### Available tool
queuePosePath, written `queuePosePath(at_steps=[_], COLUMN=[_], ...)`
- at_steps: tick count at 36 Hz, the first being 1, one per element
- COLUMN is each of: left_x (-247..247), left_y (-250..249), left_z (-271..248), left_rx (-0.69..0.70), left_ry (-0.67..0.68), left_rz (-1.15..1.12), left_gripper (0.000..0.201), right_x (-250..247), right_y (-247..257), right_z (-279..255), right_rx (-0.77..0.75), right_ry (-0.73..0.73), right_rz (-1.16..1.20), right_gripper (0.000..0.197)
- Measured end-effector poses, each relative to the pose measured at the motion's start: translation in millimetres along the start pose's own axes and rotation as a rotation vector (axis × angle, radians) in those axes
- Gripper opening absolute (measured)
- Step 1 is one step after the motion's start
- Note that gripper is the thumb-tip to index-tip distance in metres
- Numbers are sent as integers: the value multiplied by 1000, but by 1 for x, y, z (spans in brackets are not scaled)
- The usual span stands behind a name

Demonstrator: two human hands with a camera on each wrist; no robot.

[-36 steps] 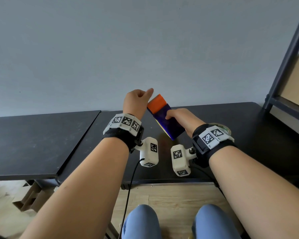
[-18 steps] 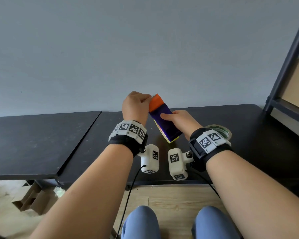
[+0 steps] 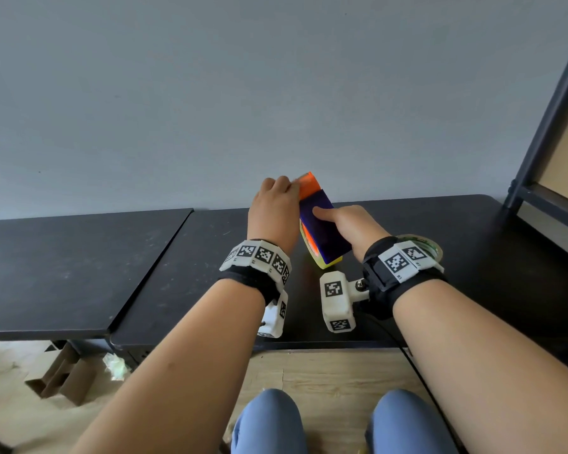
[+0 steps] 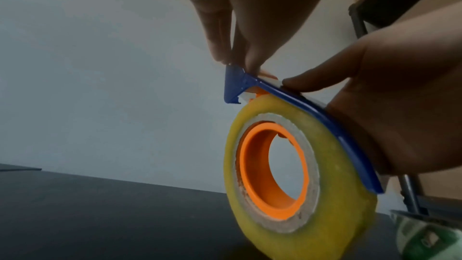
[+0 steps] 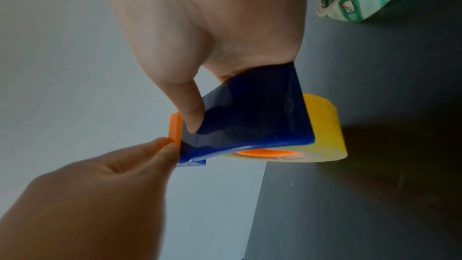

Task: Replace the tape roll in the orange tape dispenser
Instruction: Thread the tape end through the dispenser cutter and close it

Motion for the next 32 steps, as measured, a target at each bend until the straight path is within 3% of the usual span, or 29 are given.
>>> queuePosePath(at_steps=[10,22,26,29,32], left_x=[0,1,3,9,15], left_y=[4,6,15,29,38], left_z=[3,-1,-5,-6,-9], left_rx=[-64,-44,-139,-275,-307], left_ry=[-20,-37,-76,43,117], left_rz=[-70,-61,-49,-125,-166], left_gripper=[12,11,10,20,24], right_x=[1,2,5,9,15], right_y=[-1,1,4,6,9], right_z=[4,2,-3,-4,-8], right_rx=[-4,-15,-9,-26,-71], right_ry=[-2,-21,-8,33,72], right_rz=[-24,-53,-46,-83,-167], right_gripper=[47,47,44,41,29])
Point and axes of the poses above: each hand's wrist, its own z-axis towards the middle knuckle, its own x-axis out of the palm, y = z × x, the point moved 7 cm from there along z, towards the middle knuckle, and after that the axes turned 13 degrees about z, right-handed, at the moved point
